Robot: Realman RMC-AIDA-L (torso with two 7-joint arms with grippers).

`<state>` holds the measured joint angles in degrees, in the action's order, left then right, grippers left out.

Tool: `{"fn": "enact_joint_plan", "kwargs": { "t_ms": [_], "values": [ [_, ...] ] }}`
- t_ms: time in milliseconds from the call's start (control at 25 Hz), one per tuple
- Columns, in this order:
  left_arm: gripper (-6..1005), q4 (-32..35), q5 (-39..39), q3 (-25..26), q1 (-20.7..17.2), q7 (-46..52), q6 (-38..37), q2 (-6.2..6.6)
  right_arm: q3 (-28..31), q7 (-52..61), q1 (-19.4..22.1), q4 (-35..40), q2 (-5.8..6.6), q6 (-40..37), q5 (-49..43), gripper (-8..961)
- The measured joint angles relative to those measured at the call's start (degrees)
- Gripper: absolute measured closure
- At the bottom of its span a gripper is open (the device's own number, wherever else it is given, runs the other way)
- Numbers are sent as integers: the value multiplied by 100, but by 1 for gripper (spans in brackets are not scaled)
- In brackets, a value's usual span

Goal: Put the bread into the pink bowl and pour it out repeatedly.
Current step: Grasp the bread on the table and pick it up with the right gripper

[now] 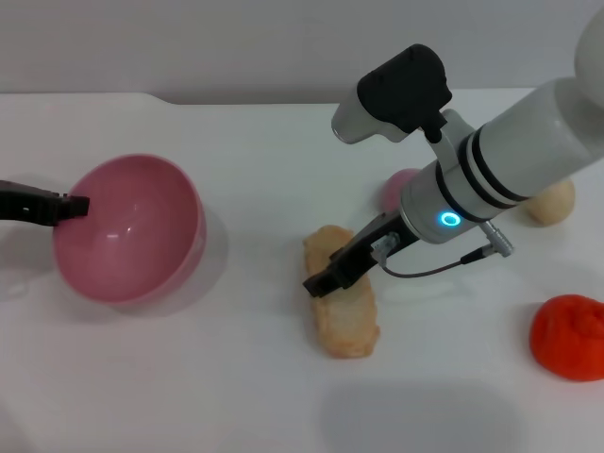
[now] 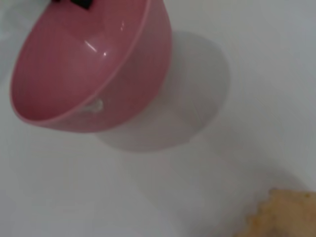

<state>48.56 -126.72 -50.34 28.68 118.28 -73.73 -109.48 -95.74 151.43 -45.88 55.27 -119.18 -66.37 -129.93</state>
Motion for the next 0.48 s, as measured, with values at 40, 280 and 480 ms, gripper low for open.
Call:
{"fn": "enact_joint_plan", "kwargs": {
  "t_ms": [40,280,480],
  "values": [
    [954,0,-22,-16,-2,0,28,-10,-2,0,-2,4,0,17,27,387],
    [954,6,-209,-26,19,1,115,-68,-13,-4,-19,21,0,81,123,387],
    [954,6,-214,-27,46,2,134,-75,-75,-3,-28,-75,-7,125,205,388]
  ]
}}
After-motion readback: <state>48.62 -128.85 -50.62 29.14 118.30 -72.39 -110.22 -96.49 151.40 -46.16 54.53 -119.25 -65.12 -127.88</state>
